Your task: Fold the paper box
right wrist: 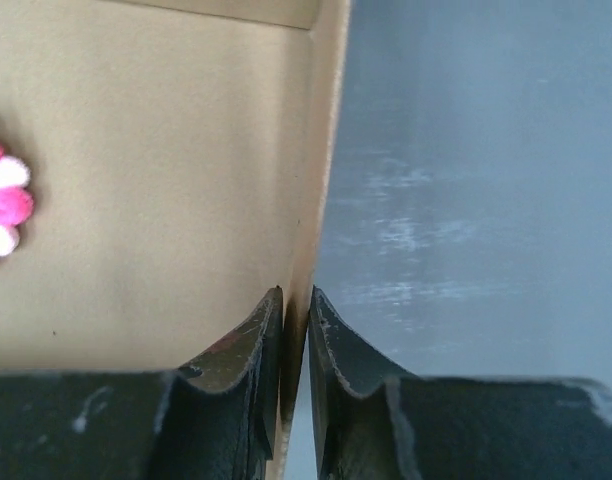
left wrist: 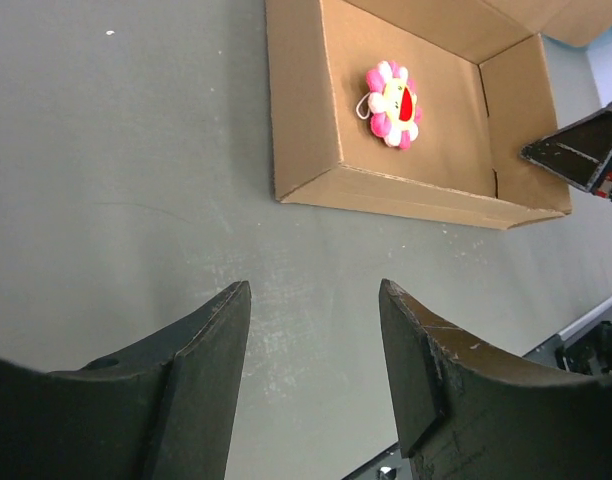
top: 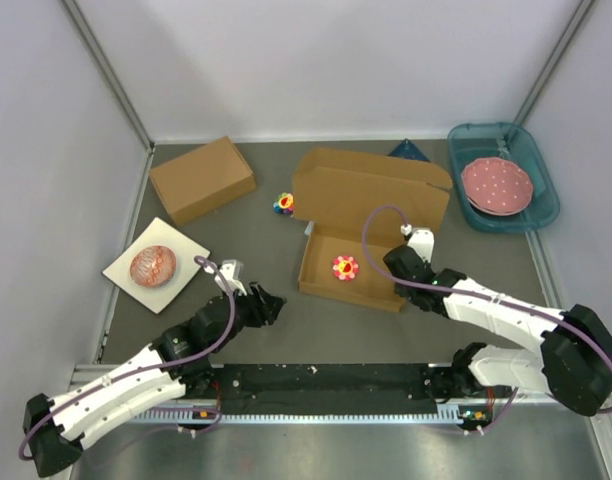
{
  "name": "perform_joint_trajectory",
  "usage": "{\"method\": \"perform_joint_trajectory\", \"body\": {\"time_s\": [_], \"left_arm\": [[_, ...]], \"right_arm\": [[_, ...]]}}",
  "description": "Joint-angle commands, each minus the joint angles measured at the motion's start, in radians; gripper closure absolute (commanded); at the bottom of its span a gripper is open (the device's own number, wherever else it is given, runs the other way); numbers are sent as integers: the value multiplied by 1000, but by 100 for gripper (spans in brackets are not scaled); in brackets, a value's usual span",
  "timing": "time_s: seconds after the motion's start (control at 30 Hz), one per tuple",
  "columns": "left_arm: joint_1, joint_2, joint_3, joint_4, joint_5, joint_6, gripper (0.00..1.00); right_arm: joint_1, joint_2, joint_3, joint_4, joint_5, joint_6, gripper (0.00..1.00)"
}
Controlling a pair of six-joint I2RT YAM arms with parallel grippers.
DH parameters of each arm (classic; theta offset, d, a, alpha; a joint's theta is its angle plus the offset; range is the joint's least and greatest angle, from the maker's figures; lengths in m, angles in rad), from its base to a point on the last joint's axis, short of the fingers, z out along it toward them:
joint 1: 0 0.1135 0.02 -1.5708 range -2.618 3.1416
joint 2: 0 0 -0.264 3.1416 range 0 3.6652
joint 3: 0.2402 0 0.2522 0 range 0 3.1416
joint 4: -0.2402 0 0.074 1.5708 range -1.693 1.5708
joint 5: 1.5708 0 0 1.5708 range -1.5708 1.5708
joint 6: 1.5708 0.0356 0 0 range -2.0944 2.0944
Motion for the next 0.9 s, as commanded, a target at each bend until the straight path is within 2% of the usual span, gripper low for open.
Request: {"method": "perform_joint_trajectory", "body": {"time_s": [0.0, 0.17, 0.27, 0.4, 0.43, 0.53, 0.63, 0.73, 0.77, 0.83, 0.87], "left_arm": [[-2, 22, 53, 28, -48, 35, 41], [-2, 5, 85, -35, -108, 46, 40], [0, -22, 110, -90, -194, 55, 39], [0, -55, 139, -107, -332, 118, 32], [0, -58, 151, -106, -382, 129, 27], [4, -53, 186, -78, -499, 162, 19], [8, -29, 216, 4, -576, 222, 16], [26, 9, 231, 177, -544, 384, 10], [40, 31, 245, 211, -462, 430, 5], [107, 115, 317, 196, -342, 559, 3], [138, 140, 341, 157, -183, 590, 2]], "right_arm": [[72, 16, -14, 85, -50, -16, 86], [162, -4, -48, 89, -94, 1, 89], [196, -20, -44, 53, -122, 15, 91], [208, -33, -34, 13, -145, 41, 91], [208, -34, -34, 10, -145, 50, 91], [208, -34, -36, 7, -146, 76, 91], [208, -21, -39, 7, -148, 99, 91], [210, -23, -39, 7, -160, 105, 91], [210, -26, -39, 7, -166, 105, 91], [211, -47, -42, 5, -173, 101, 91], [210, -53, -44, 7, -179, 101, 90]]}}
